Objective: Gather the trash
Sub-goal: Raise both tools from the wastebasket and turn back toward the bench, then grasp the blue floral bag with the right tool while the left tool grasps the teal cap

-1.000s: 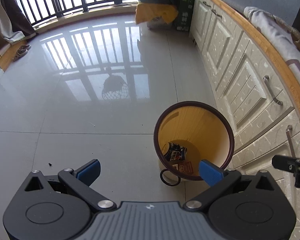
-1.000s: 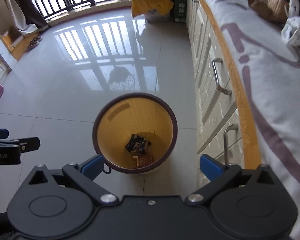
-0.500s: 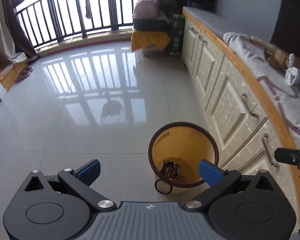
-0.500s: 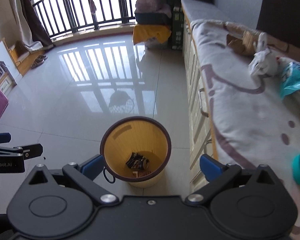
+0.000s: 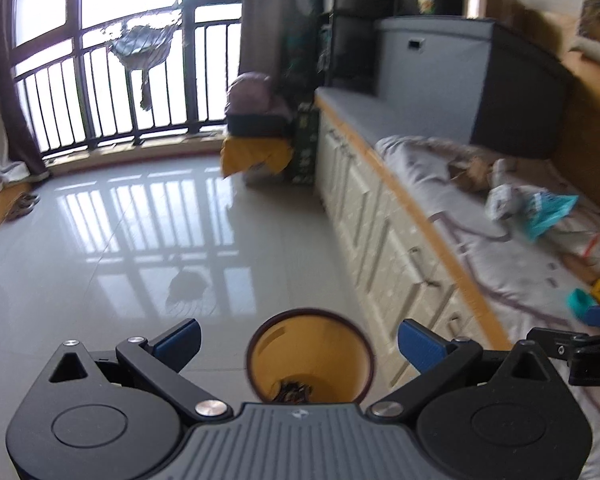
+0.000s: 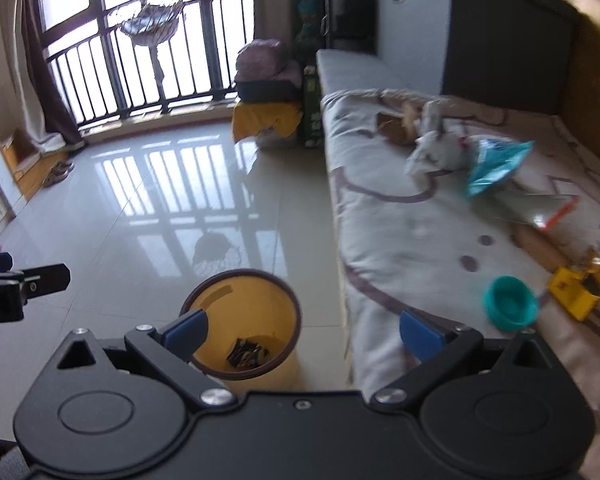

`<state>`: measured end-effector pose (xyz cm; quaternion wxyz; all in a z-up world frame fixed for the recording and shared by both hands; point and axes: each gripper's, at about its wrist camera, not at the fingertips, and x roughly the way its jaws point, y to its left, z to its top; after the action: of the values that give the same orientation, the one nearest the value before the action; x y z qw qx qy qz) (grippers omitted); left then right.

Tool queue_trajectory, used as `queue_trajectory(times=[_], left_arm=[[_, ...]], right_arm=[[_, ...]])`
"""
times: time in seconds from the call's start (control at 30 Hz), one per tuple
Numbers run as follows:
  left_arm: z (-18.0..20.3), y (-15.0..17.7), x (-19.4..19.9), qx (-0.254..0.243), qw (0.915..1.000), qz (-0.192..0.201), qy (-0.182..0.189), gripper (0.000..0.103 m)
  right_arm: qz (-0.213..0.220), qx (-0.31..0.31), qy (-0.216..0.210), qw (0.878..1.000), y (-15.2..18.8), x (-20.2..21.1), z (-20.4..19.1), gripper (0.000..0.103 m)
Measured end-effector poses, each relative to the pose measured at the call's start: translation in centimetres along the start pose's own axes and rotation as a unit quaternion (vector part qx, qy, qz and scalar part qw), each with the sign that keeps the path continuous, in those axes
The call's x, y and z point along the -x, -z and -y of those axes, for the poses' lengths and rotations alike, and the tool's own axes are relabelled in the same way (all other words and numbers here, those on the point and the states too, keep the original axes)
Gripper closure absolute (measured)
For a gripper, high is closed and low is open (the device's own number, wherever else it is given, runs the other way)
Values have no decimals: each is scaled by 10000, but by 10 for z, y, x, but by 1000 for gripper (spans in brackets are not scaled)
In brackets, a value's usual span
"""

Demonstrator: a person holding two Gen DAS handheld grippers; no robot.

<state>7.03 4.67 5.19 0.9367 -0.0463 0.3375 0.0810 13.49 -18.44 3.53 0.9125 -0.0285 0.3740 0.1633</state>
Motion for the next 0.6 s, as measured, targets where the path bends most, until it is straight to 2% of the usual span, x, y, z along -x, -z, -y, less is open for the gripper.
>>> queue_trajectory(times=[0.33,0.6], left_arm=[[58,1,20,-406,9955,546,662,0],[114,14,22,-1053,9847,684,1206,0]], right_arm=[[795,-457,319,9953,26,49,57,0],[1176,-494,877,9879,48,80,107,0]])
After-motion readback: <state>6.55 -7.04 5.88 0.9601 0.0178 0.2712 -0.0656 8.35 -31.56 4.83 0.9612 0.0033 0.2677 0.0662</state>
